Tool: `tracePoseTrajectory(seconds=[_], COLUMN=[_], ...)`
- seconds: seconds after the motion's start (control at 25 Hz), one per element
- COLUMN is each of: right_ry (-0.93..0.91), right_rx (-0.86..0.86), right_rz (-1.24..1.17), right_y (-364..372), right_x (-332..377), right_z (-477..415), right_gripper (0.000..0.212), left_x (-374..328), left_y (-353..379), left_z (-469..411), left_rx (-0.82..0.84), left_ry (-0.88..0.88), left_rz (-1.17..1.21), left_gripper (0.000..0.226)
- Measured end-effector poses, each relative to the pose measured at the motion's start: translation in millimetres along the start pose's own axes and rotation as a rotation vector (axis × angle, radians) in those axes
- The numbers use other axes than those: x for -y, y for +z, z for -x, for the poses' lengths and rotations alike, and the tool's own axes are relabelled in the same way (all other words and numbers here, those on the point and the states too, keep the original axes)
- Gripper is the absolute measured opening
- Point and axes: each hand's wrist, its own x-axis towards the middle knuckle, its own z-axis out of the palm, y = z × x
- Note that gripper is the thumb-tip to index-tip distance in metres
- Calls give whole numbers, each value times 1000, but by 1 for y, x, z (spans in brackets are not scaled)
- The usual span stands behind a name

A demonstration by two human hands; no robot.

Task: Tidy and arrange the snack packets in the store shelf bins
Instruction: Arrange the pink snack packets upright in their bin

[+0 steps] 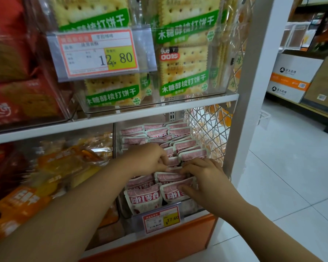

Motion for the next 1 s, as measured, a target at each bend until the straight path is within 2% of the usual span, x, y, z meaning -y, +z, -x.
tracePoseTrajectory(seconds=[0.08,0.2,0.32,0.48,0.64,0.72,0.8,0.88,1.0], right_ry=[-5,-20,-28,-35,15,75,89,55,40], right_rx=[-28,-85,-120,-149,-26,75,105,59,-121], right_rz=[-18,-28,-68,-11,110,63,13,-51,-42], right_y=[3,7,13,15,15,13,12,8,1], right_x=[-1,-2,-6,-5,-2,-5,-6,-6,-6], right_z=[1,5,9,1,-11,-14,-14,-8,11], right_gripper=[32,30,28,29,40,45,49,47,43], left_x=[-7,-13,-3,3,5,3,-1,-5,-7], left_y=[3,4,3,15,19,18,23,29,37], left_z=[-8,-17,-11,2,0,2,9,17,25], left_rx=[-8,12,7,-91,-130,-140,-116,-93,-179], left_ry=[-1,11,6,1,-21,-16,36,52,22], left_rz=[-15,-89,-39,-100,-8,94,158,158,90], left_gripper=[22,12,10,14,14,12,15,22,26])
